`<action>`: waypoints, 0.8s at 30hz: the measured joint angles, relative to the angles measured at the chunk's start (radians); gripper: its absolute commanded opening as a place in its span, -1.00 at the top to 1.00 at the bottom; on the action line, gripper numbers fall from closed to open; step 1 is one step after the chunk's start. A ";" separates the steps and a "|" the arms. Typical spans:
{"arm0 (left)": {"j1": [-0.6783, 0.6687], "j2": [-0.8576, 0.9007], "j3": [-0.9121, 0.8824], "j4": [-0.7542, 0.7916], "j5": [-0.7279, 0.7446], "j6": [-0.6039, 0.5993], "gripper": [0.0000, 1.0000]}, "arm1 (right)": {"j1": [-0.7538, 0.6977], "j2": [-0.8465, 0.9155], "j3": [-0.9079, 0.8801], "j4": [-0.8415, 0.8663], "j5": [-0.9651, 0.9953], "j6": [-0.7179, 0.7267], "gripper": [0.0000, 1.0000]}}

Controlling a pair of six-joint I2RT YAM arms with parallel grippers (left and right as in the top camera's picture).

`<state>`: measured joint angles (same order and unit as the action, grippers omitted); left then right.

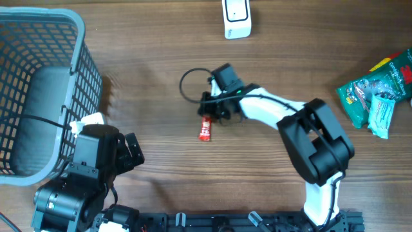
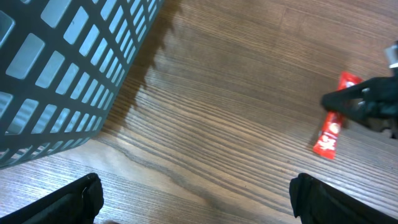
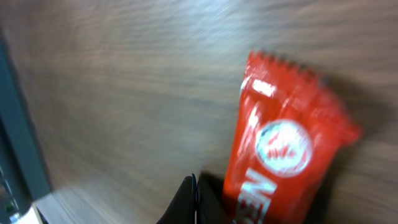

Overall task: Scan the item barcode
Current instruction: 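Lower the right gripper and grasp the Nescafé stick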

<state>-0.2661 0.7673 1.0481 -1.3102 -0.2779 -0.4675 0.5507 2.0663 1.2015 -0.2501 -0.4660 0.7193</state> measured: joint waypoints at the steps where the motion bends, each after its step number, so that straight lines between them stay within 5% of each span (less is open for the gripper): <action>1: 0.000 0.000 0.000 0.000 0.000 0.000 -1.00 | -0.016 -0.003 0.000 -0.011 0.000 -0.001 0.91; 11: 0.000 0.000 0.000 0.000 0.000 0.000 -1.00 | -0.098 -0.095 -0.018 -0.178 0.133 -0.125 0.89; 13: 0.000 0.000 0.000 0.000 0.000 0.000 -1.00 | -0.097 -0.142 -0.019 -0.235 0.193 -0.137 0.47; 17: 0.000 0.000 0.000 0.000 0.000 0.000 -1.00 | -0.097 -0.252 -0.019 -0.332 0.280 -0.145 -1.00; 24: 0.000 0.000 0.000 0.000 0.000 0.000 -1.00 | -0.097 -0.312 -0.019 -0.347 0.282 -0.128 -1.00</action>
<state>-0.2661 0.7673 1.0481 -1.3102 -0.2779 -0.4675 0.4534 1.7538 1.1824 -0.5972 -0.1841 0.5915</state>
